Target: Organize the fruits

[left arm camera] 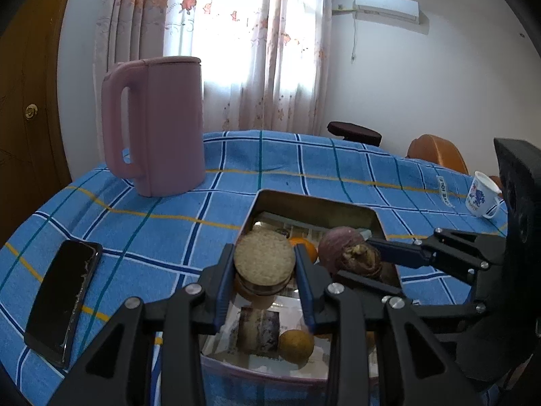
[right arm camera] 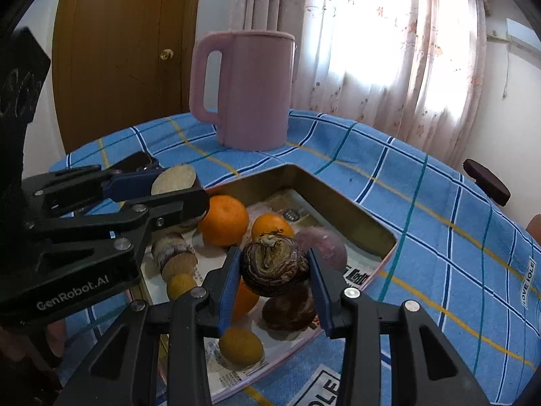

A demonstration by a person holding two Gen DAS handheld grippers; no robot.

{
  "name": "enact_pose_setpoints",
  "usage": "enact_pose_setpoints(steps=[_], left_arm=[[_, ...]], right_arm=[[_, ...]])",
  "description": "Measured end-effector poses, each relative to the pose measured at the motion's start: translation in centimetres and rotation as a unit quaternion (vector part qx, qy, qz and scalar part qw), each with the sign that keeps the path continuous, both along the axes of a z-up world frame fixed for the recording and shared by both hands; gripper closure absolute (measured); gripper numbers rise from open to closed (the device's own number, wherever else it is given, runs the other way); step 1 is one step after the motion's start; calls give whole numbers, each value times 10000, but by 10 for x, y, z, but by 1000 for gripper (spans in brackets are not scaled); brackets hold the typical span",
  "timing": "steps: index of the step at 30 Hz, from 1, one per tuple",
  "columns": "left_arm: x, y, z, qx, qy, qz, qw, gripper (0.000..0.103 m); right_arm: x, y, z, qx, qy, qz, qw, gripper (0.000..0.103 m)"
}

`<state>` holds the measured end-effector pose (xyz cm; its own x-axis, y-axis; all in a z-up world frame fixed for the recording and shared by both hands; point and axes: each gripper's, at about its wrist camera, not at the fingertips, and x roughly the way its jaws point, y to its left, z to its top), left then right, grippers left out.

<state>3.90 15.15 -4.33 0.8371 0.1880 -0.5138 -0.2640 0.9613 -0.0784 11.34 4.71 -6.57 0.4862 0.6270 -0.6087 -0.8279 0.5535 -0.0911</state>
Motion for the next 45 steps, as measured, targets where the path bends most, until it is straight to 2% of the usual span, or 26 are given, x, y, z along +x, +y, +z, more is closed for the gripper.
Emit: enact_pose_setpoints(steps=[5,6,8,10,13,20,25,28,32,37,45], left_arm=[[-2,-3,2,20,-17,-44,10000,64],[-3,-3,3,25,-39,-32,10000,62],[-5,-4,5,47,-84,11,10000,43],[-9,-4,8,68,-191,95,9997,32],[-16,-4,14,60,-331,74,9994,29],[-37,-13,33,113,-706,24,9974,15],[-48,-18,42,162,-860,12,9962,13],[-52,-22,45,193,-923,4,9955,7],[-53,-28,48,238,-953,-42,9952,7],[-53,-35,49,302,-928,-94,9952,6],[-53,-43,49,349,-916,-133,9951,5]], right_arm=[[-1,2,-4,-83,104,41,9999,61],[-2,1,-3,-84,66,-2,9999,57],[-3,-1,-1,-40,59,-25,10000,47],[-4,-5,1,15,18,-65,10000,42],[-6,-11,5,55,-12,-133,9999,42],[-13,-43,18,221,-170,-507,9983,42],[-20,-66,31,413,-348,-784,9955,40],[-26,-78,38,506,-468,-924,9933,39],[-30,-90,46,667,-560,-1040,9908,38],[-36,-99,55,847,-631,-1086,9885,35],[-42,-105,59,928,-665,-1074,9876,34]])
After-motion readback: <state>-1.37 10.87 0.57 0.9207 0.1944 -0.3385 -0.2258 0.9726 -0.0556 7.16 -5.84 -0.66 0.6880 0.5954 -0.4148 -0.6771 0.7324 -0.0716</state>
